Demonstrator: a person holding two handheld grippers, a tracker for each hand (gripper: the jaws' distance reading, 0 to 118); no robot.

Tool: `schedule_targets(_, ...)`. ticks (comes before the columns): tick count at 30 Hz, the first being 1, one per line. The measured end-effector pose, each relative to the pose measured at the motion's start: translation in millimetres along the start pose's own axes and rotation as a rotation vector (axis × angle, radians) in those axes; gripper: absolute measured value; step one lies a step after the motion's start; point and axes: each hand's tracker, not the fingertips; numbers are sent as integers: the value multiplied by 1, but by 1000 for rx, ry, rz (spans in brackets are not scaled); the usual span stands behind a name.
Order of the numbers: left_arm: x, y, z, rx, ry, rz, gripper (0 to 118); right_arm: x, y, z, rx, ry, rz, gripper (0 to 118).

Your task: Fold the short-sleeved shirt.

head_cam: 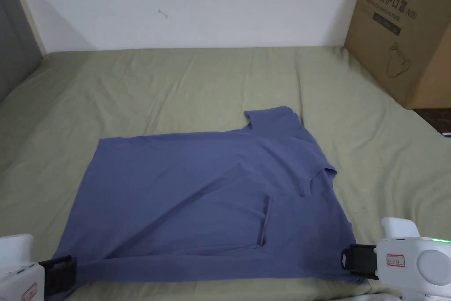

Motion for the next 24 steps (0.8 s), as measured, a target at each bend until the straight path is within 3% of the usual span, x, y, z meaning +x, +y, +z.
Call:
schedule_targets(4, -2, -1, 22, 38, -37, 33, 98, 0, 4, 17, 40, 19, -3, 76)
schedule_targets(7, -3, -5, 39, 62, -108, 59, 94, -11, 7, 34, 109, 13, 82, 67)
schedule_targets(8, -1, -7, 45, 68, -115, 65, 87, -16, 5, 41, 155, -7, 118, 60)
schedule_targets(9, 1, -11, 51, 69, -120, 71, 68, -22, 1, 47, 189, -14, 146, 41)
schedule_targets(10, 4, -15, 53, 71, -119, 62, 38, -25, -2, 49, 196, 6, 140, 16)
schedule_targets(11, 5, -21, 56, 76, -110, 51, 0, -25, -4, 50, 187, 51, 118, 3)
schedule_targets(13, 3, -26, 55, 46, -123, 34, 0, -26, -7, 45, 152, 100, 80, 0)
schedule_targets(17, -2, -35, 45, 48, -68, 23, 0, -31, -9, 28, 119, 52, 111, 0)
schedule_targets(18, -6, -34, 42, 38, -59, 33, 5, -30, -7, 23, 106, 58, 96, 0)
schedule_targets(19, -10, -34, 40, 29, -49, 45, 23, -29, -7, 22, 96, 67, 81, 0)
schedule_targets(20, -2, -30, 48, 28, -53, 62, 58, -29, -7, 20, 92, 69, 76, 0)
schedule_targets(22, -7, -29, 42, 33, -54, 86, 98, -30, -7, 16, 86, 51, 87, 0)
schedule_targets(23, -10, -28, 38, 38, -46, 87, 106, -30, -7, 15, 82, 48, 92, 0)
schedule_targets(24, -14, -28, 32, 40, -38, 86, 104, -29, -7, 14, 78, 50, 91, 0)
